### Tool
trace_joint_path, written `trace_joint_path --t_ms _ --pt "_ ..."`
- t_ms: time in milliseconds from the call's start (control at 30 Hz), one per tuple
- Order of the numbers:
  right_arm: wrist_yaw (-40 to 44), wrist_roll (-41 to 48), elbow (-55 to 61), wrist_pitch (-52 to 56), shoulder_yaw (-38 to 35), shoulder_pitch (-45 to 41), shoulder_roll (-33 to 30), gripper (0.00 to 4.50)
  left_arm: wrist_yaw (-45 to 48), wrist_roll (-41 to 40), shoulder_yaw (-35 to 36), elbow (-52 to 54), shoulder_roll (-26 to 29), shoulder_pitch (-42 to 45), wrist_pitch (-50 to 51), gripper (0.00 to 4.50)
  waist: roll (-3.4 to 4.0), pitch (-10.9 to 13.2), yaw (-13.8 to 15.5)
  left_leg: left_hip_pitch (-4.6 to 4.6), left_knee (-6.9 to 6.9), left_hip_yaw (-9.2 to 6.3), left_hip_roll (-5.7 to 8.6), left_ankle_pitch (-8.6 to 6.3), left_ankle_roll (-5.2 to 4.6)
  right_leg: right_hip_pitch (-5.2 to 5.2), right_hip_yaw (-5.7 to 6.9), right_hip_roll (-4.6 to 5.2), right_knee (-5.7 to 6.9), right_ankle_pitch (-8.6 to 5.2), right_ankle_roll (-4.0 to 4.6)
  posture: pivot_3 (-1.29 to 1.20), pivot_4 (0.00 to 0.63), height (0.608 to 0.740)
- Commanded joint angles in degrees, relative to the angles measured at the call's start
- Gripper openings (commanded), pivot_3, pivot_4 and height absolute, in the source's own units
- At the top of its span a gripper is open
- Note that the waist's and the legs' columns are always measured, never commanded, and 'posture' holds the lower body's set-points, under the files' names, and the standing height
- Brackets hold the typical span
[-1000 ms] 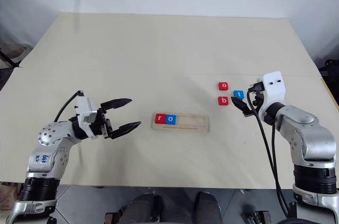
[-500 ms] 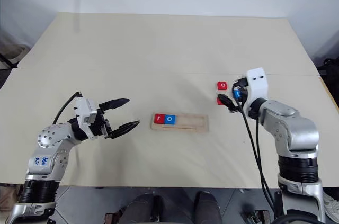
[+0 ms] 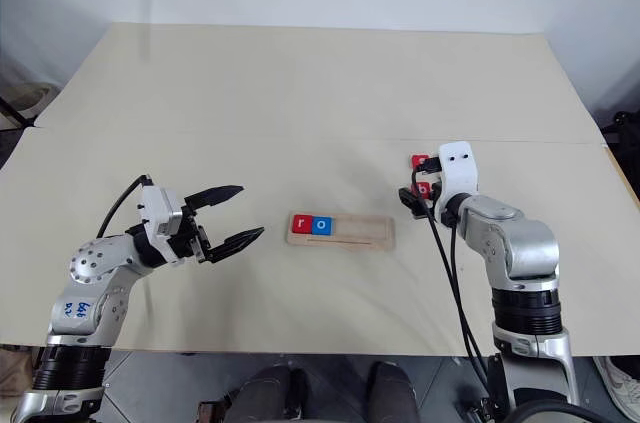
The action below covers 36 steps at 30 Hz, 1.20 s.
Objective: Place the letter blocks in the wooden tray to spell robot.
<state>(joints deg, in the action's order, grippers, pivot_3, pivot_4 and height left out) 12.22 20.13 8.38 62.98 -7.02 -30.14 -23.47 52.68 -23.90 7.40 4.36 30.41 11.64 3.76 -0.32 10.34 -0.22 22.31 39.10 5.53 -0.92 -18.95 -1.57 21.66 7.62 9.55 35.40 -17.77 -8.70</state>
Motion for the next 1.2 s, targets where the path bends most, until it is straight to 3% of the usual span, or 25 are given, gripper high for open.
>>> trace_joint_path --t_ms 33,267,300,633,833,1000,1200 --pt "-2.01 -1.21 0.76 -0.54 -1.13 0.46 1.10 3.91 0.06 -0.51 0.17 2.74 0.61 0.01 -0.23 4.50 0.00 0.00 -0.02 0.00 0.00 0.00 0.00 0.00 0.00 0.00 0.00 0.00 0.00 0.00 0.00 0.00 0.150 0.740" --pt "-3.99 -2.91 -1.04 -3.29 -2.22 1.47 2.26 1.57 0.88 -0.77 -0.48 2.54 0.56 1.39 -0.23 4.50 0.00 0.00 -0.01 0.00 0.00 0.00 0.00 0.00 0.00 0.00 0.00 0.00 0.00 0.00 0.00 0.00 0.150 0.740" --pt "-3.95 -2.84 -0.94 -3.30 -2.24 1.60 2.32 1.46 1.18 -0.86 -0.65 2.41 0.52 1.55 -0.23 4.50 0.00 0.00 -0.02 -0.01 0.00 0.00 0.00 0.00 0.00 0.00 0.00 0.00 0.00 0.00 0.00 0.00 0.150 0.740" --pt "-3.59 -0.12 15.23 6.63 -8.54 9.63 -0.84 1.47 8.03 -1.74 -4.05 -0.67 0.05 4.30 -0.71 4.50 0.00 0.00 0.23 0.08 -0.02 -0.07 0.02 0.00 0.00 0.00 0.03 0.00 -0.05 0.00 0.00 0.00 0.150 0.740" --pt "-4.23 2.73 33.54 18.11 -16.01 19.37 3.20 1.47 10.51 -1.09 -5.89 -5.23 -1.54 7.35 -1.65 4.50 0.02 -0.01 0.13 0.07 -0.09 -0.05 0.00 0.00 0.00 0.01 0.04 -0.05 -0.13 0.00 0.00 0.00 0.150 0.740" --pt "-6.13 1.93 37.76 18.97 -14.17 21.90 9.30 1.47 11.61 -0.99 -7.02 -6.87 -2.52 9.16 -1.71 4.50 0.04 -0.02 -0.04 0.01 -0.10 -0.02 -0.02 0.00 0.01 0.02 -0.03 -0.08 -0.09 -0.01 0.01 0.00 0.150 0.740" --pt "-6.75 0.93 36.30 16.49 -11.60 21.53 11.41 1.47 11.78 -1.29 -7.02 -5.52 -2.20 8.60 -0.90 4.50 0.04 -0.02 0.06 0.03 -0.10 -0.02 0.00 0.00 0.01 0.04 -0.04 -0.08 -0.12 -0.01 0.01 0.00 0.150 0.740"
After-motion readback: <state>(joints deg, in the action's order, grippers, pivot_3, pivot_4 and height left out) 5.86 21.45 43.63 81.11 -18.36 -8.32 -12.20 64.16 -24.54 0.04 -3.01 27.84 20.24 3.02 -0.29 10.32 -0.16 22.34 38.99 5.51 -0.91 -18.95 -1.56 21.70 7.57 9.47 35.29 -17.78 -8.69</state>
